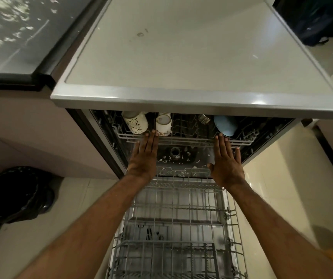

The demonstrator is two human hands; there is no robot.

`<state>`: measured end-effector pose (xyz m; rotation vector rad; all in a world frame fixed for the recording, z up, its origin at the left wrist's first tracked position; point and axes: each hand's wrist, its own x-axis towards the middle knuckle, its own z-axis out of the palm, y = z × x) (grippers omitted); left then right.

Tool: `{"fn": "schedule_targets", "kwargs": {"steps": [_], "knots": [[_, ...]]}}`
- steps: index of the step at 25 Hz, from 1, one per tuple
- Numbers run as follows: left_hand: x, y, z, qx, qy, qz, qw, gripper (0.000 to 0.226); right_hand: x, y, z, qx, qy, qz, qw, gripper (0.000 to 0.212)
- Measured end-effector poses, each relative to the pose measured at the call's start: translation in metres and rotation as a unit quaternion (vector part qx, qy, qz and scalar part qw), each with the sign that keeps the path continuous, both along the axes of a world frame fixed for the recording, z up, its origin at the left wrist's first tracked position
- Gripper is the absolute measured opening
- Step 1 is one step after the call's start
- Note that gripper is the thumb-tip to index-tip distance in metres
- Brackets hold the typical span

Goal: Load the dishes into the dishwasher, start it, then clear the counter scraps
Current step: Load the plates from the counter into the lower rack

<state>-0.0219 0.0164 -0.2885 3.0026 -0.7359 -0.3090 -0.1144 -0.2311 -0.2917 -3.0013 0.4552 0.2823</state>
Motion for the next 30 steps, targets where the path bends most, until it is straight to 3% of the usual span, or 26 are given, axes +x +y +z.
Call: {"fn": "schedule_targets", "kwargs": {"steps": [6,11,18,22,30], "knots": [[-0.057,0.012,0.089,-0.011,0.066,0.057,0.996,0.089,-0.037,0.053,0.086,0.039,0.030,0.044,0.998,0.085],[-0.075,0.059,0.225,-0.060,-0.010,0.084,0.995,0.076,-0.051,0.111,0.196,0.071,-0.043,0.088,0.993,0.084],[-0.100,0.200,0.399,-0.112,-0.109,0.217,0.964,0.070,-0.029,0.209,0.370,0.107,-0.122,0.147,0.976,0.074],[-0.121,0.292,0.451,-0.113,-0.143,0.262,0.948,0.065,-0.023,0.291,0.429,0.121,-0.154,0.184,0.963,0.071],[-0.166,0.469,0.503,-0.114,-0.193,0.289,0.930,0.059,-0.034,0.485,0.474,0.100,-0.183,0.232,0.950,0.067]]}}
